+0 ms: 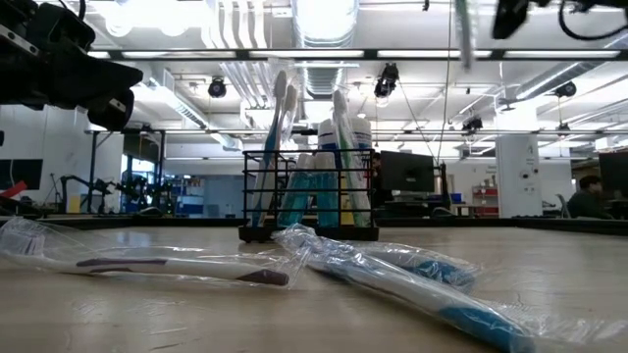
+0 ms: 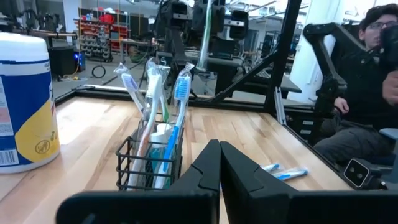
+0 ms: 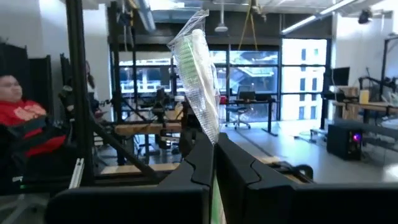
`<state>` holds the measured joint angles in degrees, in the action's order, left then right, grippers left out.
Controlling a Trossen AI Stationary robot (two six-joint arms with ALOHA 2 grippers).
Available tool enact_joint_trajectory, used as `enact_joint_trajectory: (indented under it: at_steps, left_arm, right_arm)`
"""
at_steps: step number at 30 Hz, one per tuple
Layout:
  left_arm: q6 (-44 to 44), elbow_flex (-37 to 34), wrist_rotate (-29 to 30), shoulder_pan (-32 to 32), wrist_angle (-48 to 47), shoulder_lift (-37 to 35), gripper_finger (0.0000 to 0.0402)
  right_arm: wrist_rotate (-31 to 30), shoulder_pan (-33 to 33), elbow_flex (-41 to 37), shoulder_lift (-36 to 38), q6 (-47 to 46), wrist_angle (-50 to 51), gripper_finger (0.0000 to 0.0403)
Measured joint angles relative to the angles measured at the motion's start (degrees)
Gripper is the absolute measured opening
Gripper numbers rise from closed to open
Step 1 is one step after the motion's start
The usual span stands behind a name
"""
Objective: Pick & Place toothbrushing station
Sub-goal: Put the green toothbrush into the wire organizer
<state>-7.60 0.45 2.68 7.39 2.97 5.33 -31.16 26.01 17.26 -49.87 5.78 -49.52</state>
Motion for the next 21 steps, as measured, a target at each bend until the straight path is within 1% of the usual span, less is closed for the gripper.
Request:
enact_joint_trajectory:
  at_steps: [4, 6, 8, 12, 14, 21]
  left_arm:
    - [0.3, 0.0, 0.0, 0.0, 0.0, 0.0, 0.0005]
    - [0.4, 0.0, 0.0, 0.0, 0.0, 0.0, 0.0005]
    - [0.7, 0.0, 0.0, 0.0, 0.0, 0.0, 0.0005]
    - [1.5, 0.0, -0.1, 0.0, 0.0, 0.0, 0.0005]
    - [1.8, 0.0, -0.1, 0.0, 0.0, 0.0, 0.0005]
    - [1.9, -0.1, -0.1, 0.0, -0.1, 0.0, 0.0005]
  right_arm:
    - [5.1, -5.0, 5.2, -7.9, -0.9, 1.1, 0.0006]
    - [8.8, -7.6, 7.1, -11.4, -1.8, 0.6, 0.0007]
    - [12.3, -9.7, 8.6, -14.5, -2.6, -1.3, 0.0007]
    - [16.6, -12.8, 10.1, -20.9, -2.8, -7.8, 0.0007]
    - [17.6, -13.5, 10.1, -24.1, -2.8, -12.0, 0.0007]
    - [17.7, -15.5, 9.2, -37.0, -3.9, -26.2, 0.0008]
